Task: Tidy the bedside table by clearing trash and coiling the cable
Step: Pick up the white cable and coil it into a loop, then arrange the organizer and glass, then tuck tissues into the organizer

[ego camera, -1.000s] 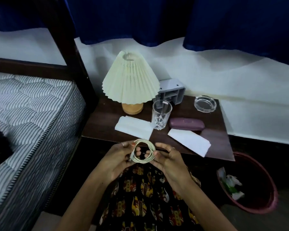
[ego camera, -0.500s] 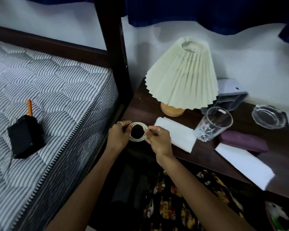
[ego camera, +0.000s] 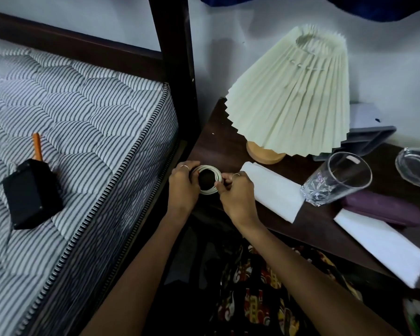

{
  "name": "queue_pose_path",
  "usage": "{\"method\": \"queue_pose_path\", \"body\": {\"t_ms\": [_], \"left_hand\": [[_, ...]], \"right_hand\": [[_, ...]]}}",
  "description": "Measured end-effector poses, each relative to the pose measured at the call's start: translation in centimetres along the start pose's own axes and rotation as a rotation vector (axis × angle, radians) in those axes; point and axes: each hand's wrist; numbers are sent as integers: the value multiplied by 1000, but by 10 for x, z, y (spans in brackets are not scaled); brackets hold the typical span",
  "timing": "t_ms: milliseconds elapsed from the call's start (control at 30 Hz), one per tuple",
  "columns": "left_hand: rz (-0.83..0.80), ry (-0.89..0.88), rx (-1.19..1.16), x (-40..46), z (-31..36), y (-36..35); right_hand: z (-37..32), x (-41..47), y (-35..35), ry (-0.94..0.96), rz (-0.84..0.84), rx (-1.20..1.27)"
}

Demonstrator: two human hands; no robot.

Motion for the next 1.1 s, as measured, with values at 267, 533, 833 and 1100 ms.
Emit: {"method": "queue_pose_path", "body": {"t_ms": [267,533,833,1100], "left_hand": [[-50,22,-59,7,5,11],[-103,-86,-102,11,47,4],[-407,-114,79,32,91,-55],[-333,-260,295,35,74,-82]], "right_hand": [[-6,-8,23,-8,-43,72],[26,-13,67,-101,235,211],[27,28,70,-44,104,-44],[34,46,69,-117,123,-59]]}}
Point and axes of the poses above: each hand's wrist, its own x-axis towards the middle knuckle, its own y-axis out of the back of the hand, z = x × y, and after that the axes turned 3 degrees about z, right-handed
